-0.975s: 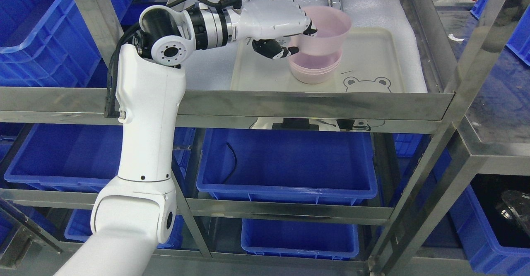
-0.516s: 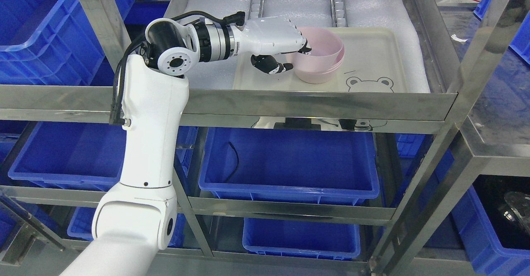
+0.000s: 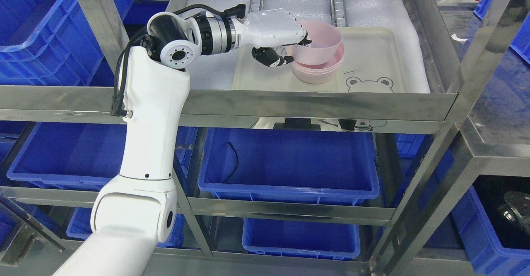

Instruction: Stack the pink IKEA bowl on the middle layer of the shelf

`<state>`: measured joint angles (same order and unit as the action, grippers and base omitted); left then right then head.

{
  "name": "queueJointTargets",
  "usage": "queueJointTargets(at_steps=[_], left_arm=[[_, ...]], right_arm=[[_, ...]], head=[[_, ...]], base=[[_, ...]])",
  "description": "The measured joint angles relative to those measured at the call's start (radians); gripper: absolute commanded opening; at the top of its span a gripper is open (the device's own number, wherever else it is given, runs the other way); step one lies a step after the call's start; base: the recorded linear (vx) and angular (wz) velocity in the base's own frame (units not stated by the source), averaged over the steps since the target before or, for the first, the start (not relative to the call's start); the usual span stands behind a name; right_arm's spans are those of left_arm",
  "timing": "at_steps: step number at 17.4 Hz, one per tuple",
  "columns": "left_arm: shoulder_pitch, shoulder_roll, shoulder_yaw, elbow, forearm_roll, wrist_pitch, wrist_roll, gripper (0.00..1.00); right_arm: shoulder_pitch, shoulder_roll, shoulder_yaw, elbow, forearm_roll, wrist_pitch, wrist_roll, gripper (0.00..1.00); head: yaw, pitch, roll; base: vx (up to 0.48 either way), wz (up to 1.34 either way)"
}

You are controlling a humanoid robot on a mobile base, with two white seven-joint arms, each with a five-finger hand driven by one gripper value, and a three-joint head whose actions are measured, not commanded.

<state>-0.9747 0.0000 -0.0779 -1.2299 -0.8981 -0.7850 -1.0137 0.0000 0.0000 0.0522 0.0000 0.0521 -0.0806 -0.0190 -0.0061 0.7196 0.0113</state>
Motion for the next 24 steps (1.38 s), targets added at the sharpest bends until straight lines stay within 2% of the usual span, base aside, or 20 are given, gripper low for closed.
queueJointTargets(at_steps=[10, 15, 17, 18, 20, 24], left_arm=[[-0.019, 0.000, -0.037, 0.085, -0.018, 0.000, 0.064, 0.12], [-0.019, 0.000, -0.049, 0.107, -0.021, 0.000, 0.068, 0.51], [-0.019, 0.000, -0.050, 0.113, -0.018, 0.000, 0.069, 0.73], [-0.019, 0.000, -0.050, 0.115, -0.012, 0.000, 0.075, 0.78], [-0.018, 0.000, -0.047, 0.118, 0.026, 0.000, 0.096, 0.79], [-0.022, 0.000, -0.038, 0.113, 0.198, 0.000, 0.113, 0.80]], right_arm=[[0.000, 0.000, 0.000, 0.000, 0.000, 0.000, 0.000, 1.00], [0.000, 0.000, 0.000, 0.000, 0.000, 0.000, 0.000, 1.00], [0.000, 0.000, 0.000, 0.000, 0.000, 0.000, 0.000, 1.00], [0.000, 0.000, 0.000, 0.000, 0.000, 0.000, 0.000, 1.00], [0.000, 0.000, 0.000, 0.000, 0.000, 0.000, 0.000, 1.00], [0.000, 0.000, 0.000, 0.000, 0.000, 0.000, 0.000, 1.00]], head=[[0.0000, 0.000, 0.000], [0.0000, 0.000, 0.000], [0.0000, 0.000, 0.000], [0.0000, 0.000, 0.000], [0.0000, 0.000, 0.000], [0.0000, 0.000, 0.000]], base=[[0.000, 0.00], [0.000, 0.00], [0.000, 0.00], [0.000, 0.00], [0.000, 0.00], [0.000, 0.00]])
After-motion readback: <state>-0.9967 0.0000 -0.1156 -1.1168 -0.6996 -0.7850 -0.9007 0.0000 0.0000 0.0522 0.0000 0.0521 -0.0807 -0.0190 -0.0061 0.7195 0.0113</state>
